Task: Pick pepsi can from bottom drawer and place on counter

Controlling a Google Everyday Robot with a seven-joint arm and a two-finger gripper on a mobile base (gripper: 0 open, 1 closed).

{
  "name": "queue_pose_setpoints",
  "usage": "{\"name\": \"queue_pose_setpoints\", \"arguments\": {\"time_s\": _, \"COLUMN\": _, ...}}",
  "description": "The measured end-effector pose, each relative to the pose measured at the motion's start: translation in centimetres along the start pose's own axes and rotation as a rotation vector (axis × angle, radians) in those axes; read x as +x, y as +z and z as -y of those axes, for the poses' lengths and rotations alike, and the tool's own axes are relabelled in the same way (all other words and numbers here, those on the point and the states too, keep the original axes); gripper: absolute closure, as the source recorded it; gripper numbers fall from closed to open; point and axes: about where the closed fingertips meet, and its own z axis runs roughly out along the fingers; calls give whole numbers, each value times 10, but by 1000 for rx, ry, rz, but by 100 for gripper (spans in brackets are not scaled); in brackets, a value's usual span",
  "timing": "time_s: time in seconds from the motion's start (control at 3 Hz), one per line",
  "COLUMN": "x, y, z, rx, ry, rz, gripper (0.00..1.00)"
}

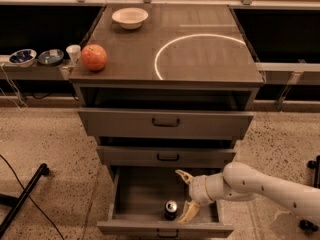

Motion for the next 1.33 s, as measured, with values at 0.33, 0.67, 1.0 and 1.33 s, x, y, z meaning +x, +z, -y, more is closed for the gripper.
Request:
{"name": "queue_pose_setpoints", "arguments": {"time_s": 0.33, "x": 18, "y": 23, "z": 5, "rx": 7, "ry": 14, "rz": 12, "gripper": 0}}
{"name": "queue_pose_setpoints", "arguments": {"time_s": 0.67, "x": 49, "y": 75, "z": 6, "rx": 10, "ry": 60, "rz": 42, "gripper": 0}}
{"name": "queue_pose_setpoints", "arguments": {"time_s": 1.0, "x": 51, "y": 76, "z": 6, "rx": 12, "ry": 63, "rz": 42, "gripper": 0}}
{"name": "queue_pose_setpoints", "arguments": {"time_s": 1.33, "x": 83, "y": 84, "z": 24, "rx": 61, "ry": 65, "rz": -7, "gripper": 3}}
